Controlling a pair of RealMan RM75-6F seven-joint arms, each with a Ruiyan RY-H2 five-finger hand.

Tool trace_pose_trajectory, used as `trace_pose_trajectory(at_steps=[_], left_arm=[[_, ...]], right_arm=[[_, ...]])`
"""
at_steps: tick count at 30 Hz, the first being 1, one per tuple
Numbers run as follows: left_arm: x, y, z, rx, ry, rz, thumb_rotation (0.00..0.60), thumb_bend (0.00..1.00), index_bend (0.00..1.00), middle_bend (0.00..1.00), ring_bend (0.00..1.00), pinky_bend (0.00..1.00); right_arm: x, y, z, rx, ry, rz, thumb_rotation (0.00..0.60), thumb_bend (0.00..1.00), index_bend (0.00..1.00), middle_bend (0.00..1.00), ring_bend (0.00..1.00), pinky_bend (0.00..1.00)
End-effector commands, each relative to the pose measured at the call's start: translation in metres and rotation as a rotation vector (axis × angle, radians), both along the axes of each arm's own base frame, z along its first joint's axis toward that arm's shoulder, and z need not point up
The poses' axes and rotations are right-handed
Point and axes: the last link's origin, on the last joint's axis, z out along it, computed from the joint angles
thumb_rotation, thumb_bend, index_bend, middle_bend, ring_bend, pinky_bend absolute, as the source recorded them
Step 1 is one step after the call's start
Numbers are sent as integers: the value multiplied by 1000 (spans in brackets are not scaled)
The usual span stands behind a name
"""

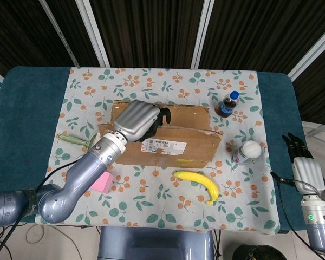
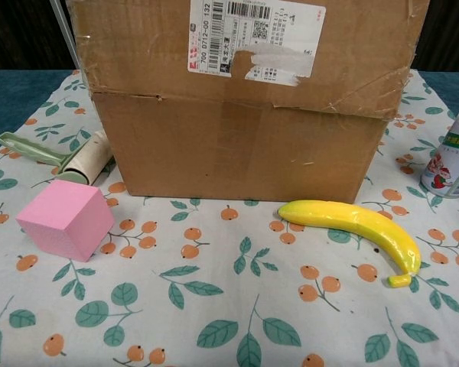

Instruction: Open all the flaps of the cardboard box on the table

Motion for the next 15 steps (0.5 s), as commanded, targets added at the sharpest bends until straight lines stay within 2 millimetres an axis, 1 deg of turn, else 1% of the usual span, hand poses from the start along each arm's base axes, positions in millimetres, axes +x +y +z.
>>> trace_pose_trajectory(at_steps=[1,11,15], left_arm=[[5,-11,4,-30,-35,-5,600,1000,411,608,456,501],[0,-49,-3,-178,-17,-10,600,1000,410,607,456,501],[-3,-60,-5,-215,-6,-16,600,1000,407,604,455,501]], right_arm=[[0,0,0,0,-1,0,600,214,0,0,0,234],[0,-1,0,4,-7,-4,600,214,0,0,0,233],[0,0,0,5,-7,-6,600,214,0,0,0,233]])
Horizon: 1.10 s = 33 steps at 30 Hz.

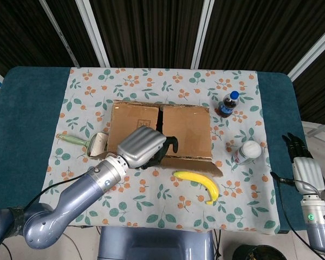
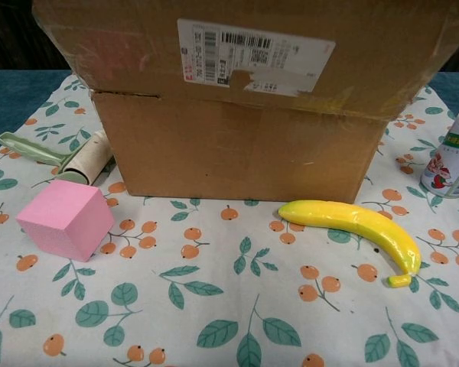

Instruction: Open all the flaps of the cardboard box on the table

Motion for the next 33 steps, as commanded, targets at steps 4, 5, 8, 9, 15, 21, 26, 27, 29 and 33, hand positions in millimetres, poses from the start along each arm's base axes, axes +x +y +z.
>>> trace_pose_trajectory(at_steps=[4,5,8,9,15,21,26,27,29,33], left_arm=[[-10,-15,-3,-61,17,7,600,1000,406,601,455,500],[-12,-16,-3,-68,19,8,600,1000,405,600,455,500],[-16,-17,-1,-58,29,-1,600,1000,399,594,450,497],[-18,-17,0,-43,31,-8,600,997,395,589,445,493],[-36,-11,7,-5,11,45,600,792,335,516,379,424],[-69,-2,22,123,31,71,600,429,115,225,150,202],[-124,-4,38,338,144,51,600,320,7,62,28,70],[-134,-6,40,377,162,45,600,312,3,49,19,57],[-156,-11,44,453,197,40,600,309,1,39,15,48],[-208,-30,52,586,250,78,600,279,0,20,13,37]], right_arm=[[0,0,0,0,-5,-5,600,213,0,0,0,233],[0,0,0,2,-5,-6,600,213,0,0,0,234],[0,0,0,4,-5,-6,600,213,0,0,0,234],[0,0,0,4,-4,-6,600,214,0,0,0,233],[-1,-1,0,5,-6,-14,600,214,0,0,0,234],[-1,-1,1,3,2,-15,600,214,0,0,0,234],[1,-1,2,-3,20,-7,600,214,0,0,0,233],[1,-2,2,-4,27,-4,600,214,0,0,0,233],[3,-3,3,-8,38,2,600,214,0,0,0,234],[7,-6,7,-23,57,13,600,214,0,0,0,234]])
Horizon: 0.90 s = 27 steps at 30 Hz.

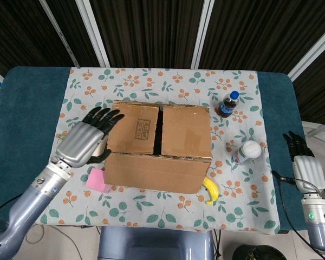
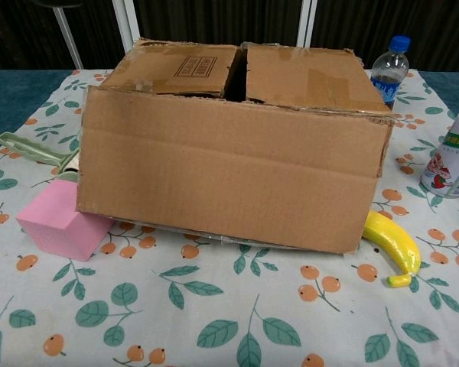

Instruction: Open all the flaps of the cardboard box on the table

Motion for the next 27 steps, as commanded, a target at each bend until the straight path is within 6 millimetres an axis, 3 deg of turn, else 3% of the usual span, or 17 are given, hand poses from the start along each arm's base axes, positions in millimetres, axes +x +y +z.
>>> trace_pose_trajectory(at_steps=[1,7,10,14,18,20,23,25,27], left_arm=[[-80,-27,10,193,108,69,600,271,0,16,10,35],[-157,-59,18,365,134,214,600,242,0,0,0,25],[-188,-74,18,441,105,290,600,242,0,0,0,25],[-214,-89,10,478,55,349,600,242,0,0,0,25],[-229,-92,8,493,10,354,600,242,0,0,0,25],[-231,-92,9,494,-1,347,600,242,0,0,0,25],[-234,-92,9,493,-11,348,600,242,0,0,0,23],[-235,-92,10,488,-22,354,600,242,0,0,0,20],[-236,-91,11,489,-29,355,600,242,0,0,0,16]], right_arm=[[4,-2,3,-12,11,11,600,214,0,0,0,233],[20,-11,9,-15,41,46,600,213,0,0,0,233],[38,-25,14,-10,68,98,600,222,0,0,0,233],[66,-47,18,7,116,171,600,251,0,0,0,233],[126,-89,20,78,214,333,600,267,0,0,0,233],[143,-97,19,103,222,365,600,292,0,0,0,233],[170,-107,14,139,228,419,600,429,0,0,0,233],[189,-114,9,174,240,459,600,595,3,0,1,233],[207,-121,2,205,265,501,600,845,60,44,40,242]])
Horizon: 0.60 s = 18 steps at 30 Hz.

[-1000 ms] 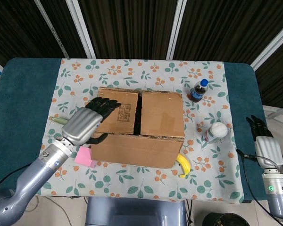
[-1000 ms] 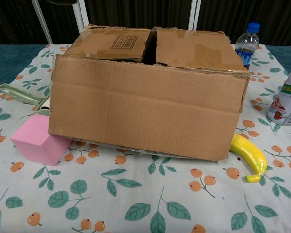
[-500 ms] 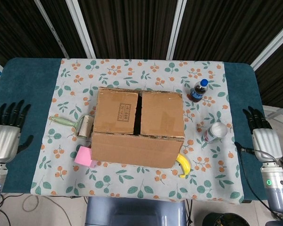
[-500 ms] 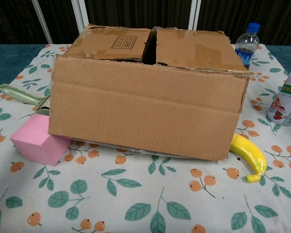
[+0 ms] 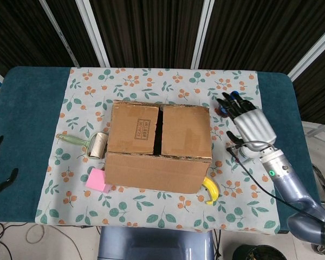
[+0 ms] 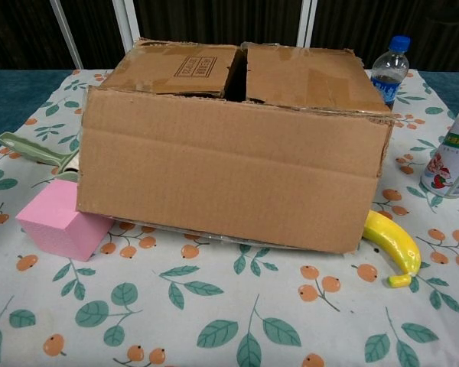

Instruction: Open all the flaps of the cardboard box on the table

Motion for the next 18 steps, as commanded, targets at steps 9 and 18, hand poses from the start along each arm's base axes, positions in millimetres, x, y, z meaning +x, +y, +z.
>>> trace_pose_trajectory(at_steps=[9,18], left_arm=[[-3,1,1,-18,-46,3,600,242,0,0,0,16],[-4,3,0,-27,-72,16,600,242,0,0,0,16]], right_arm=[[96,-33,-54,193,122,179,600,1000,251,167,120,261],[128,-52,-94,259,168,203,600,1000,404,217,134,261]])
